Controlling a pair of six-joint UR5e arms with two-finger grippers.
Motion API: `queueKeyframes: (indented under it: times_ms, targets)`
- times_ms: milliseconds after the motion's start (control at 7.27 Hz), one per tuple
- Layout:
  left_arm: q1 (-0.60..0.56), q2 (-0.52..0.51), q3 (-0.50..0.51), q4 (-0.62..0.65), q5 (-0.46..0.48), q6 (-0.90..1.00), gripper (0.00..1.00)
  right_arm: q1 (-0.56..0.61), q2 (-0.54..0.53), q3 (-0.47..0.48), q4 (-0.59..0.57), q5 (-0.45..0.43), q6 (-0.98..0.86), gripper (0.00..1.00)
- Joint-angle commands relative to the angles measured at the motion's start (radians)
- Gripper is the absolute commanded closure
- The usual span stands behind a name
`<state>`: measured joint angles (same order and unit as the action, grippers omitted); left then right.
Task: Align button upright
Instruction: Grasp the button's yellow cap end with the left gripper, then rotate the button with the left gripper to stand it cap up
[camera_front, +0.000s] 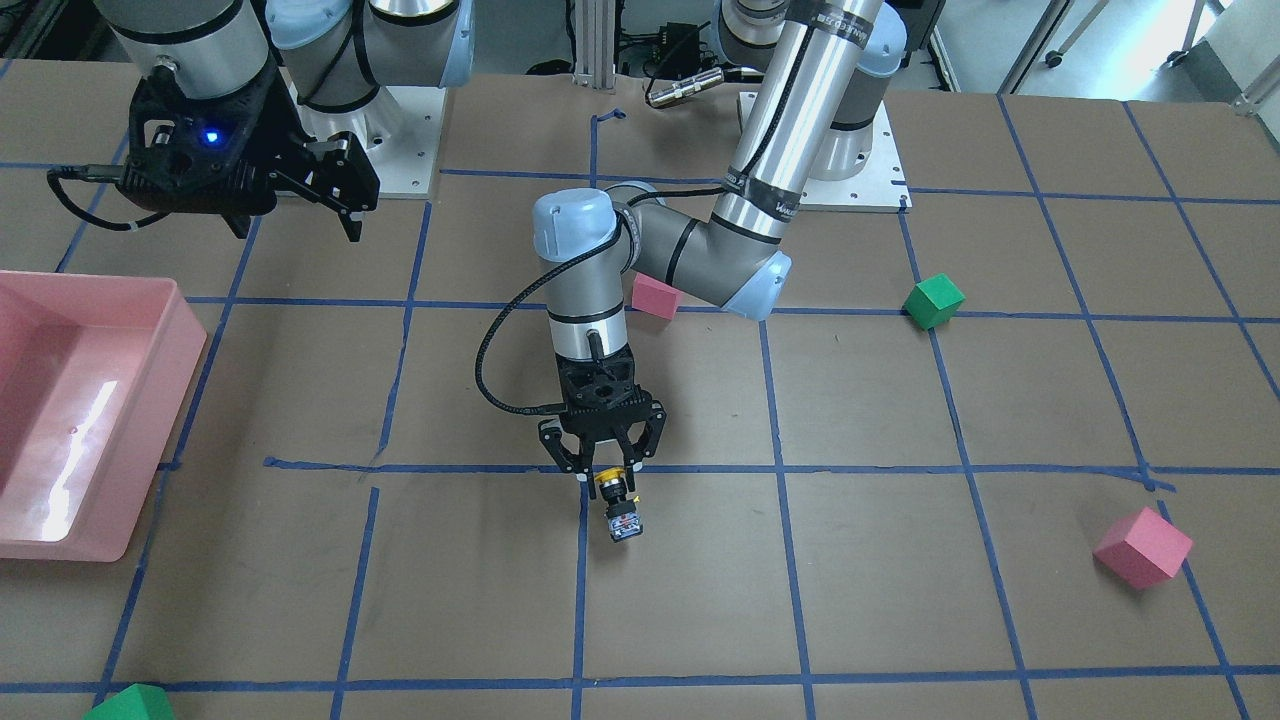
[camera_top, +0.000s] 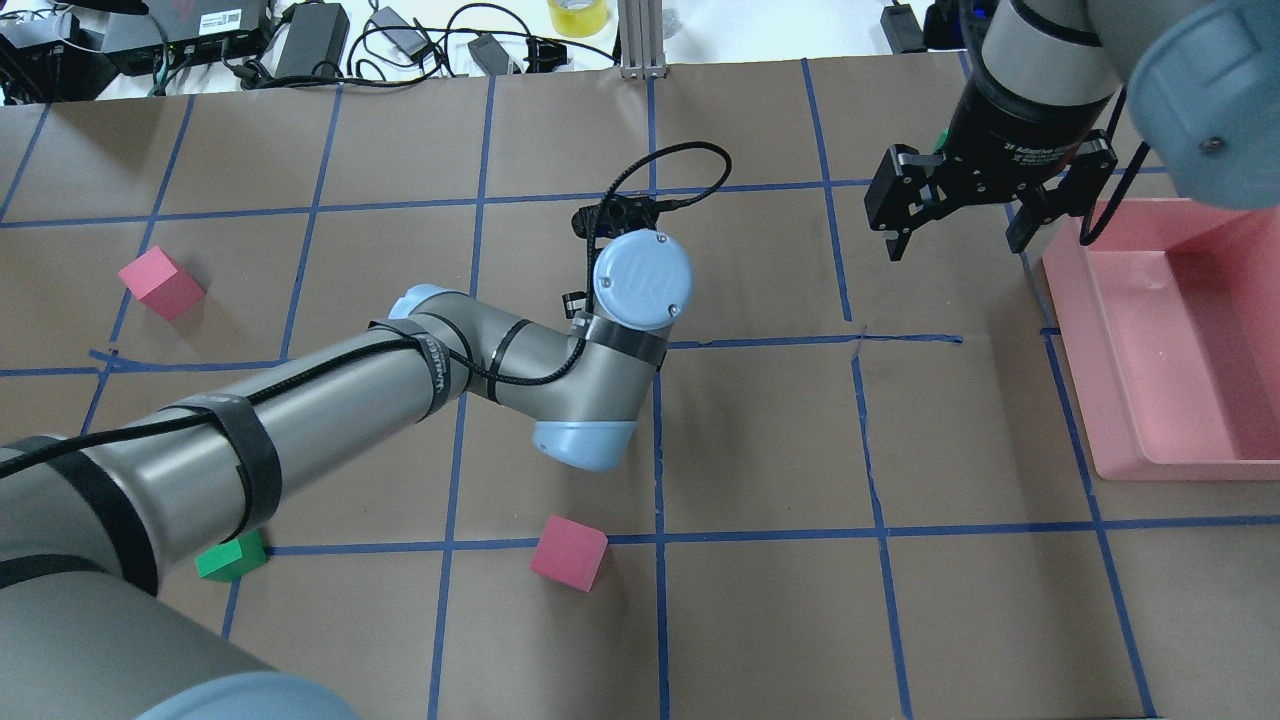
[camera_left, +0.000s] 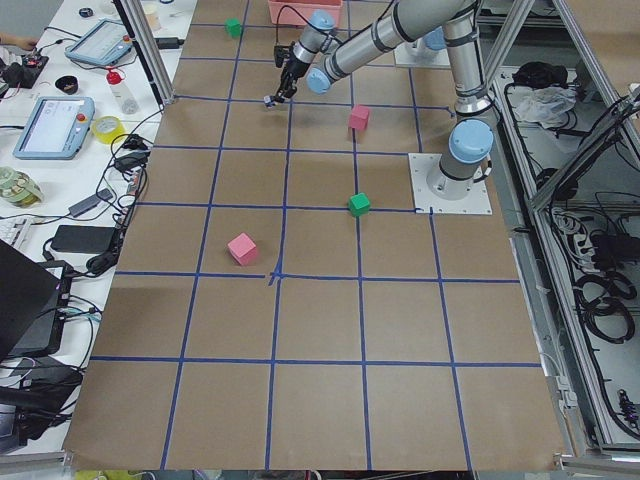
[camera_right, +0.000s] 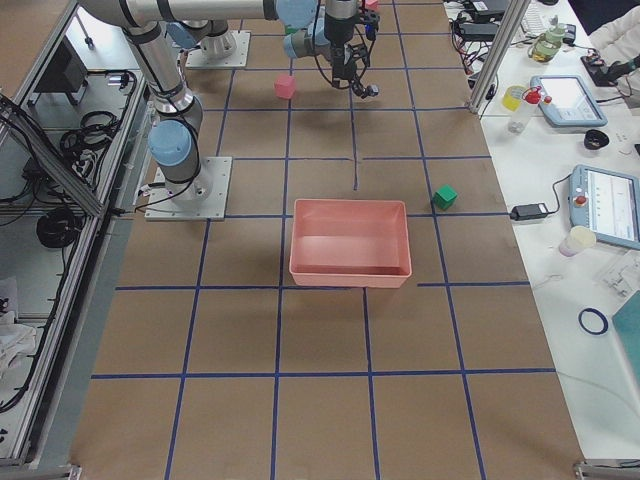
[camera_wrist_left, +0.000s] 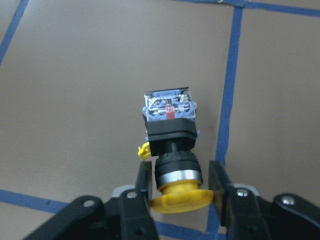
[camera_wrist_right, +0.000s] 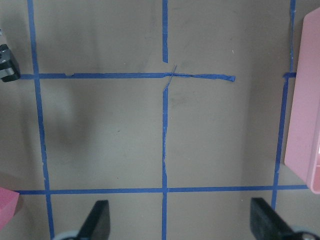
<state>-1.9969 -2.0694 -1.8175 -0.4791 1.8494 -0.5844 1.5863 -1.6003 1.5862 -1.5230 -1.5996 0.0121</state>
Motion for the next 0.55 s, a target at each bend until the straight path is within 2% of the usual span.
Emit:
queueKeyframes:
  times_ms: [0,138,275,412]
  targets:
    - [0.116,0.061,0.087,-0.274,-0.163,-0.020,1.00,0.000,0.000,0.001,0.001,-0.003,0.000,0.00]
    - [0.125,0.069,0.121,-0.380,-0.249,-0.126,1.00,0.000,0.000,0.004,0.001,-0.002,-0.001,0.00]
    - [0.129,0.060,0.148,-0.427,-0.333,-0.229,1.00,0.000,0.000,0.005,0.001,-0.002,-0.001,0.00]
    - [0.129,0.046,0.161,-0.450,-0.375,-0.330,1.00,0.000,0.000,0.008,0.001,-0.002,-0.001,0.00]
